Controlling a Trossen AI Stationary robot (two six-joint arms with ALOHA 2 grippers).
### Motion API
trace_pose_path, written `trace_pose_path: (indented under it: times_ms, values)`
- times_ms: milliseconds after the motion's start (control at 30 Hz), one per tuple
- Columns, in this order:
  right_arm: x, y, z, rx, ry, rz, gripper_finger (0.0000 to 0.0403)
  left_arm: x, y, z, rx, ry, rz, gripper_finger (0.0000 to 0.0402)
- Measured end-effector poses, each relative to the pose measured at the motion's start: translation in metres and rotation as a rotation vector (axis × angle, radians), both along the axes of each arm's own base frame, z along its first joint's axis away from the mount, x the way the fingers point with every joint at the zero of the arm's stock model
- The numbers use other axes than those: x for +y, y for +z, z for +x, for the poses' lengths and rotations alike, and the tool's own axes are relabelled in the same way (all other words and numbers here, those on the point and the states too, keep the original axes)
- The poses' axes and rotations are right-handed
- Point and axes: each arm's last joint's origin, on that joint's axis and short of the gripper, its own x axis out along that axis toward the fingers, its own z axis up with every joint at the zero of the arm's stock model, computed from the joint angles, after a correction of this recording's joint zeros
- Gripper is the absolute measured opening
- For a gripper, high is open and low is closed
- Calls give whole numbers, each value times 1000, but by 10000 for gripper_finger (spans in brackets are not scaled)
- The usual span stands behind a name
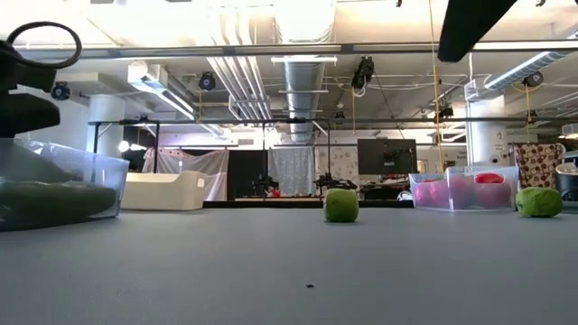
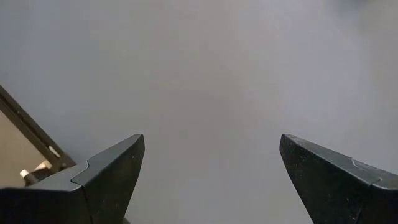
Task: Sort produce into baskets
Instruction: Put the green cucumber into the black bin
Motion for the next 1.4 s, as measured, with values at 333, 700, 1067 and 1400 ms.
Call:
trace_pose_path:
  times_ms: [333,700,1067,1400]
  values:
    - [-14,42,-14,-43,-28,38,368,-10,33,10,55,-131,-60,270]
    - [-26,82,-35,-105,-58,98,368,-19,41,24,-53,-247,-131,270]
    - [-2,70,-69,267,-82,321,368,-49,82,74,-541,-657,13,270]
    - [28,-8,-123,792,-160,324,368,-81,117,119,-564,-1054,314,270]
